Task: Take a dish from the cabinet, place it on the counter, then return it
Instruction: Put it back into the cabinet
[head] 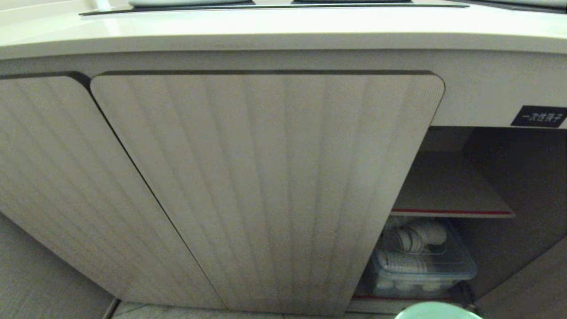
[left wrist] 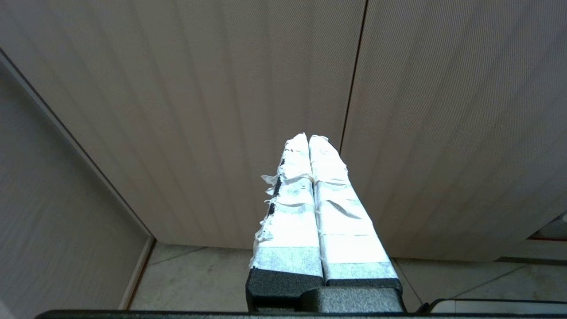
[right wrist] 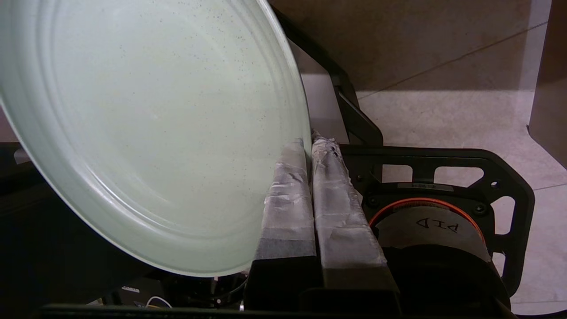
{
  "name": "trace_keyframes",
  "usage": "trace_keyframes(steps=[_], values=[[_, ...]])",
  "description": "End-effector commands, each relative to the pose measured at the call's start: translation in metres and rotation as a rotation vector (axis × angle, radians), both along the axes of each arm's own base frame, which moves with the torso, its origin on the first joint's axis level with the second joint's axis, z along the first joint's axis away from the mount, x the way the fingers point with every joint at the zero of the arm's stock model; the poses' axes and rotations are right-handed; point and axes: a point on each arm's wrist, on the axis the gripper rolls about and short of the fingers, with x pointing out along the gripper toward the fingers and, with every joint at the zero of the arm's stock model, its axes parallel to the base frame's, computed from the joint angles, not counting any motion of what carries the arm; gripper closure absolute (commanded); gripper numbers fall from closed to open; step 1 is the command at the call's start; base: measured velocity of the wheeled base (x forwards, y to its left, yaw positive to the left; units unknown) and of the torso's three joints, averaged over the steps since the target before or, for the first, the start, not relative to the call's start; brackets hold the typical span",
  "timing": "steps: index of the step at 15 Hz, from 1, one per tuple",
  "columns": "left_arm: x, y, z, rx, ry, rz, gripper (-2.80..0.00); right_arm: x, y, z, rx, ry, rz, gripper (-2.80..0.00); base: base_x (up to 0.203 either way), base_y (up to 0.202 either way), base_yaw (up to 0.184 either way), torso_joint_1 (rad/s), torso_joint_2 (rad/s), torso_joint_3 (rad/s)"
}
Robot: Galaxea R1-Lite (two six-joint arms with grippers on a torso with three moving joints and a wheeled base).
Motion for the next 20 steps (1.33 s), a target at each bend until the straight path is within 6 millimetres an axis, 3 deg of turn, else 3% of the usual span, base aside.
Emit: trace_keyframes(steps=[1,20], values=[[0.000,0.000,0.000,0.000,0.000,0.001,0.00,0.000,0.000,0.000,0.002,0.003,-0.002,0.00,0.000,0.000,0.000,0.000,0.00,0.000],[0.000,0.000,0.000,0.000,0.000,0.001,0.00,0.014,0.001,0.003,0.023,-0.020,-0.099,0.00,0.000,0.000,0.000,0.000,0.00,0.000]])
